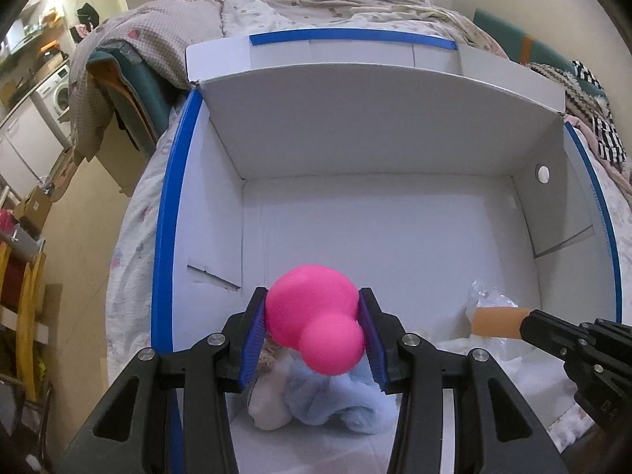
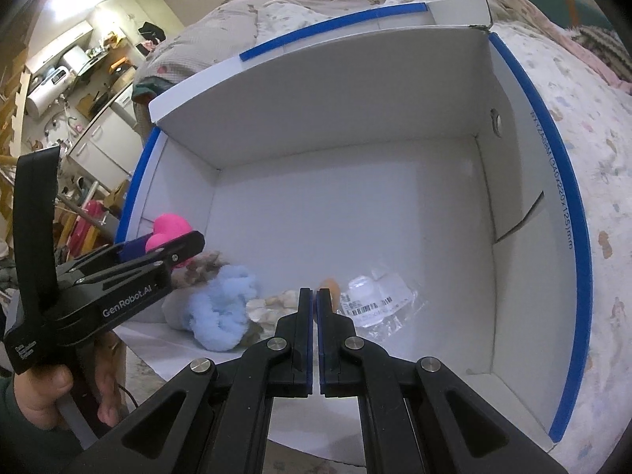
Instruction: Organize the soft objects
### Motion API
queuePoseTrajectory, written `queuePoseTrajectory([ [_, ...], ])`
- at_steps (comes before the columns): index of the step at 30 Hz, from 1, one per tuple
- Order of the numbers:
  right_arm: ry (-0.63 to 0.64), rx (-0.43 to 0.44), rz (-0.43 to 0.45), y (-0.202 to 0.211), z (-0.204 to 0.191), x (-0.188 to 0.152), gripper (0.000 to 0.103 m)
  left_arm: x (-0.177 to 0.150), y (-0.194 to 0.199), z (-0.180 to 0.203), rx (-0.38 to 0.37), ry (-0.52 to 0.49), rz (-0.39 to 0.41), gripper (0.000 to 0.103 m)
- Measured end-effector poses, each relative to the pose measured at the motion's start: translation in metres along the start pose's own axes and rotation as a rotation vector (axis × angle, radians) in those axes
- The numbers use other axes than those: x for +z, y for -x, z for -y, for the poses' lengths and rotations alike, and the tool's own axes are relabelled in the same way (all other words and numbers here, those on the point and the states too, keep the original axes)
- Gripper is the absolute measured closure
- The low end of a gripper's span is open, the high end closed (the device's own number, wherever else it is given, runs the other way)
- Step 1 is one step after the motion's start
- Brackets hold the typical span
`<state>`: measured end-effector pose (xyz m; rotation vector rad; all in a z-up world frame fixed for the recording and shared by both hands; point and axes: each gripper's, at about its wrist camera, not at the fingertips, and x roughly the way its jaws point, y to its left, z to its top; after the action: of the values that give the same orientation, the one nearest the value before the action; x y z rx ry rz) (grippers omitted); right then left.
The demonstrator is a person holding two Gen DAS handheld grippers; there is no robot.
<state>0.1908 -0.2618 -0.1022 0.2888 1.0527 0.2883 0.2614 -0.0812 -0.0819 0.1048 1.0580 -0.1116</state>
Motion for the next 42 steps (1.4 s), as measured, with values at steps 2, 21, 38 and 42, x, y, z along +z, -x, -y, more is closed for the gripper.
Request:
queuePoseTrajectory([
  [2,0.003,-0.007,0.000,-0.001,-0.001,0.000,0.099,0.000,0.001,0.000,0.004,0.003,-0.002,0.062],
  [21,-0.043,-0.007,0.026,0.004,0.005,0.001,0.017,0.001,0.015,-0.003,0.029,0.014,0.035,0.041],
  [38,-0.068,-0.017,0.138,0.025,-0.006,0.001,0.000,-0.026,0.071,-0.040,0.010,0.078,0.094,0.041],
  [42,-0.065,-0.024,0.155,0.035,-0.008,-0.006,0.000,-0.046,0.081,-0.051,0.029,0.089,0.081,0.041],
])
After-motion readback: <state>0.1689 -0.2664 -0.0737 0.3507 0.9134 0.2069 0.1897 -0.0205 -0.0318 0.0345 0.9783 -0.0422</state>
